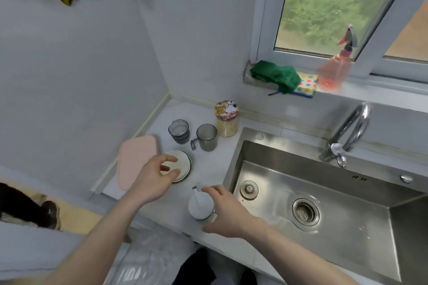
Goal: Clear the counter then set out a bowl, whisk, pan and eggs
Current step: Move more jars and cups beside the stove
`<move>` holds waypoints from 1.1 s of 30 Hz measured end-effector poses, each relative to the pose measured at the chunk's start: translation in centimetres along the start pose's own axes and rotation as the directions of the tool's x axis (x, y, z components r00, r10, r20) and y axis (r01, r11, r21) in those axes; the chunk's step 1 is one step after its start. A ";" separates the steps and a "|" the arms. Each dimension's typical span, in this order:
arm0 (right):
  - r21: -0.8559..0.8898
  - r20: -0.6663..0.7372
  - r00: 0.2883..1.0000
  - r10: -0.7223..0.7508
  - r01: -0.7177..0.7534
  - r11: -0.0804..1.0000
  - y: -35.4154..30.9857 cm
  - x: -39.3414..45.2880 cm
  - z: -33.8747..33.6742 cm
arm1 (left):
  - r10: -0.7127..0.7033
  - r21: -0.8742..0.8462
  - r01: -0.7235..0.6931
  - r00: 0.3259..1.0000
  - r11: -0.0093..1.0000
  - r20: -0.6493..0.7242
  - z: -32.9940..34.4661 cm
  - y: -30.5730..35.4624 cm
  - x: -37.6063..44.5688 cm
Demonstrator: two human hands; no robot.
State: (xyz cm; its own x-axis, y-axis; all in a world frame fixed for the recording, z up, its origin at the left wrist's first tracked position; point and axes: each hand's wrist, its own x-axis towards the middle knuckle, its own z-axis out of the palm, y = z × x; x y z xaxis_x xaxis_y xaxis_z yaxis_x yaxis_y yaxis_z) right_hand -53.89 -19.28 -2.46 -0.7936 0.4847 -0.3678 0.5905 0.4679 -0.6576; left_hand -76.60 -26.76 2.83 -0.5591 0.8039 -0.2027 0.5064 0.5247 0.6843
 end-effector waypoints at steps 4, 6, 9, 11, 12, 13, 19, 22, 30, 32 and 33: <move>-0.034 0.011 0.999 0.051 -0.051 0.998 0.2 3.8 1.8 | 0.014 0.019 -0.015 0.995 1.000 0.101 0.0 -0.3 6.7; -0.044 0.012 0.996 0.091 -0.090 0.995 0.0 4.7 2.5 | 0.026 0.082 -0.039 0.987 0.996 0.157 0.8 -0.1 9.7; -0.025 -0.017 0.983 0.182 -0.182 0.983 -0.3 6.4 3.9 | 0.026 0.189 -0.077 0.966 0.979 0.258 2.7 -0.8 15.2; -0.026 -0.026 0.975 0.223 -0.223 0.974 -0.2 7.2 4.8 | 0.014 0.230 -0.089 0.950 0.969 0.311 4.2 -1.3 17.9; -0.013 -0.037 0.969 0.243 -0.243 0.970 -0.2 7.7 5.2 | 0.010 0.250 -0.102 0.939 0.963 0.344 5.0 -1.5 19.2; -0.016 -0.044 0.968 0.249 -0.250 0.968 -0.3 7.6 5.4 | 0.010 0.268 -0.114 0.933 0.957 0.361 5.6 -1.6 19.9; -0.053 -0.183 0.920 0.345 -0.360 0.931 -0.6 8.0 5.9 | 0.004 0.307 -0.131 0.924 0.943 0.383 7.6 -3.2 23.5; 0.054 -0.218 0.877 0.427 -0.426 0.903 -0.5 7.6 5.9 | 0.015 0.232 -0.109 0.927 0.966 0.374 8.2 -3.9 24.4; 0.379 -0.391 0.728 0.563 -0.430 0.819 -1.0 0.6 2.0 | 0.137 0.017 -0.155 0.914 0.988 0.383 4.0 2.3 19.3; 0.412 -0.458 0.681 0.571 -0.407 0.815 -1.5 -2.9 0.7 | 0.176 -0.003 -0.193 0.891 0.981 0.418 2.6 4.5 16.4; 0.433 -0.486 0.656 0.578 -0.394 0.811 -1.7 -4.8 0.1 | 0.208 -0.023 -0.221 0.874 0.975 0.438 2.3 5.8 14.8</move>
State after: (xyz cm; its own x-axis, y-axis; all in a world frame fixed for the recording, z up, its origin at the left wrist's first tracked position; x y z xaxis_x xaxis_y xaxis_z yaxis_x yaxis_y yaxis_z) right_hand -51.06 -22.49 0.40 -0.1082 0.9472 -0.3020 0.7280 -0.1313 -0.6728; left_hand -80.45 -11.18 2.23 -0.0957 0.9349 -0.3418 0.6022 0.3278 0.7280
